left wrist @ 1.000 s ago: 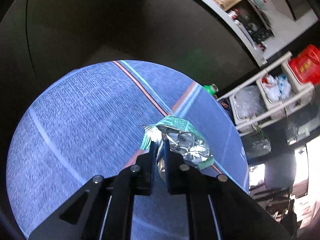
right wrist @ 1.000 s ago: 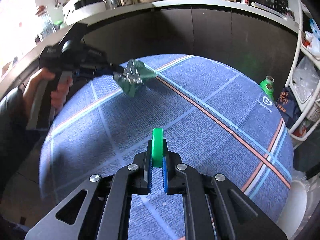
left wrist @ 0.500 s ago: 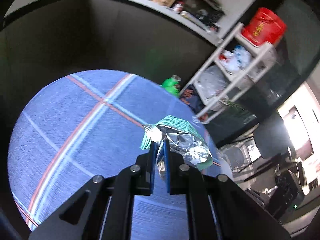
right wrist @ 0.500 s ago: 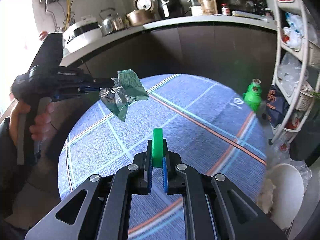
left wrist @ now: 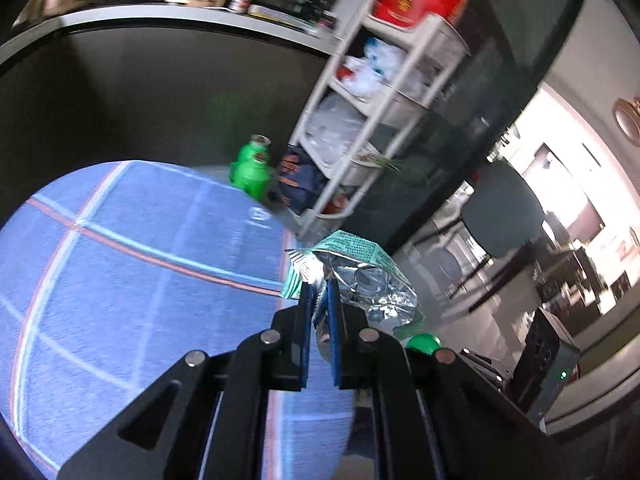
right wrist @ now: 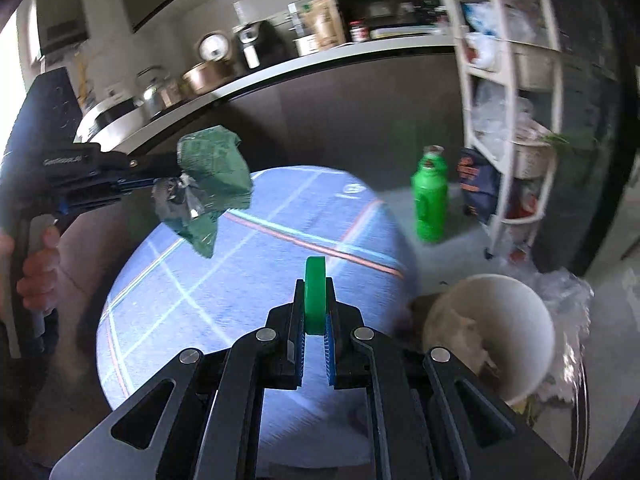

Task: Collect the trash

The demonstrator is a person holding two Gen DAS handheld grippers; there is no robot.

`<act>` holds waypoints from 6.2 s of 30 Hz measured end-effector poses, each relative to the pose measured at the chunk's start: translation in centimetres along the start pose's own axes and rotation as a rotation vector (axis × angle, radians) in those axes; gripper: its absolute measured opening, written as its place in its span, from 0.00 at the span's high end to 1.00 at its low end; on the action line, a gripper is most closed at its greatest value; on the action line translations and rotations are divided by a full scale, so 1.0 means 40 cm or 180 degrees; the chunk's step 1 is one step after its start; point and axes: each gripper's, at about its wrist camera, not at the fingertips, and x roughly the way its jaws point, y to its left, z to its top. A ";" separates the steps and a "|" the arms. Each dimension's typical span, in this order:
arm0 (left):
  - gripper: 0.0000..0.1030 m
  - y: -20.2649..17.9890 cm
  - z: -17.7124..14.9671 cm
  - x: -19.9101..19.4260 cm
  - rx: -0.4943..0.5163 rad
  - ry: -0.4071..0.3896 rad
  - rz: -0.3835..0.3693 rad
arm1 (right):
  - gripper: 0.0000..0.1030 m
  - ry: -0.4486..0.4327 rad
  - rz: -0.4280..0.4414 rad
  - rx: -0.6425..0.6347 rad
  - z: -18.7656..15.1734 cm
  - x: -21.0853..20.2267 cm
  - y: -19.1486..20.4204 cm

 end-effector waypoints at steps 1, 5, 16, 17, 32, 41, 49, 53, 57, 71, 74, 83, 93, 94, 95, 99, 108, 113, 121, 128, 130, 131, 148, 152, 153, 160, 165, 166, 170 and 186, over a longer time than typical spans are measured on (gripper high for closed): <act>0.92 -0.021 0.001 0.016 0.0037 0.0030 -0.0032 | 0.93 -0.0019 -0.0052 0.0053 -0.005 -0.010 -0.026; 0.92 -0.100 0.004 0.091 0.0156 0.0168 -0.0154 | 0.93 -0.0054 -0.0206 0.0240 -0.028 -0.034 -0.113; 0.91 -0.235 -0.006 0.346 0.0366 0.0606 -0.0271 | 0.93 0.0085 -0.0491 0.0622 -0.102 -0.008 -0.314; 0.91 -0.239 -0.008 0.368 0.0364 0.0648 -0.0279 | 0.93 0.0113 -0.0503 0.0645 -0.109 0.003 -0.328; 0.30 -0.255 -0.050 0.582 0.0462 0.0834 0.0003 | 0.36 0.0436 -0.0552 0.0671 -0.180 0.146 -0.452; 0.04 -0.234 -0.032 0.526 0.0405 0.0420 0.0282 | 0.08 0.0338 -0.0543 0.0554 -0.185 0.136 -0.430; 0.04 -0.234 -0.036 0.412 0.0374 0.0184 0.0522 | 0.08 0.0335 -0.0523 0.0485 -0.159 0.102 -0.373; 0.04 -0.238 -0.042 0.332 0.0405 0.0048 0.0699 | 0.08 0.0302 -0.0537 0.0416 -0.133 0.065 -0.323; 0.04 -0.232 -0.056 0.236 0.0371 -0.0118 0.0880 | 0.08 0.0225 -0.0589 0.0287 -0.101 0.016 -0.264; 0.03 -0.156 -0.182 -0.099 0.0028 -0.0410 0.1753 | 0.08 0.0086 -0.0718 -0.0107 -0.018 -0.164 0.035; 0.03 -0.138 -0.202 -0.147 -0.0018 -0.0412 0.1923 | 0.08 0.0060 -0.0720 -0.0129 -0.010 -0.185 0.093; 0.03 -0.076 -0.258 -0.300 -0.0140 -0.0541 0.2274 | 0.08 -0.0052 -0.0786 -0.0354 0.014 -0.209 0.230; 0.03 -0.053 -0.260 -0.358 -0.0199 -0.0622 0.2334 | 0.08 -0.0197 -0.0946 -0.0603 0.060 -0.220 0.333; 0.03 -0.052 -0.259 -0.358 -0.0202 -0.0622 0.2331 | 0.08 -0.0196 -0.0946 -0.0612 0.063 -0.219 0.337; 0.03 -0.053 -0.260 -0.358 -0.0204 -0.0620 0.2328 | 0.08 -0.0193 -0.0947 -0.0619 0.067 -0.216 0.336; 0.03 -0.043 -0.249 -0.358 -0.0215 -0.0602 0.2311 | 0.08 -0.0167 -0.0964 -0.0666 0.076 -0.205 0.350; 0.03 -0.033 -0.234 -0.360 -0.0240 -0.0605 0.2293 | 0.08 -0.0165 -0.0960 -0.0712 0.094 -0.189 0.368; 0.03 -0.030 -0.234 -0.365 -0.0249 -0.0622 0.2293 | 0.08 -0.0177 -0.0963 -0.0720 0.097 -0.189 0.374; 0.03 -0.030 -0.232 -0.368 -0.0248 -0.0630 0.2287 | 0.08 -0.0187 -0.0966 -0.0737 0.101 -0.194 0.377; 0.03 -0.036 -0.240 -0.374 -0.0256 -0.0658 0.2278 | 0.08 -0.0214 -0.0982 -0.0742 0.104 -0.203 0.383; 0.03 -0.031 -0.238 -0.377 -0.0259 -0.0663 0.2271 | 0.08 -0.0214 -0.0979 -0.0746 0.106 -0.205 0.383; 0.03 -0.032 -0.238 -0.377 -0.0259 -0.0665 0.2270 | 0.08 -0.0214 -0.0981 -0.0747 0.106 -0.205 0.383; 0.03 -0.030 -0.238 -0.389 -0.0254 -0.0666 0.2259 | 0.08 -0.0217 -0.0985 -0.0743 0.104 -0.203 0.385; 0.03 -0.031 -0.239 -0.389 -0.0253 -0.0664 0.2262 | 0.08 -0.0217 -0.0986 -0.0742 0.103 -0.202 0.386; 0.03 -0.031 -0.240 -0.390 -0.0251 -0.0663 0.2263 | 0.08 -0.0217 -0.0986 -0.0741 0.103 -0.202 0.386; 0.03 -0.034 -0.241 -0.390 -0.0257 -0.0670 0.2266 | 0.08 -0.0219 -0.0986 -0.0740 0.103 -0.204 0.386; 0.03 -0.034 -0.242 -0.390 -0.0261 -0.0666 0.2268 | 0.08 -0.0219 -0.0984 -0.0741 0.102 -0.203 0.386; 0.03 -0.034 -0.242 -0.389 -0.0257 -0.0667 0.2268 | 0.08 -0.0220 -0.0983 -0.0743 0.102 -0.203 0.387; 0.03 -0.035 -0.243 -0.388 -0.0253 -0.0667 0.2268 | 0.08 -0.0220 -0.0986 -0.0739 0.102 -0.202 0.388; 0.03 -0.046 -0.231 -0.386 -0.0224 -0.0667 0.2260 | 0.08 -0.0222 -0.0984 -0.0739 0.100 -0.203 0.386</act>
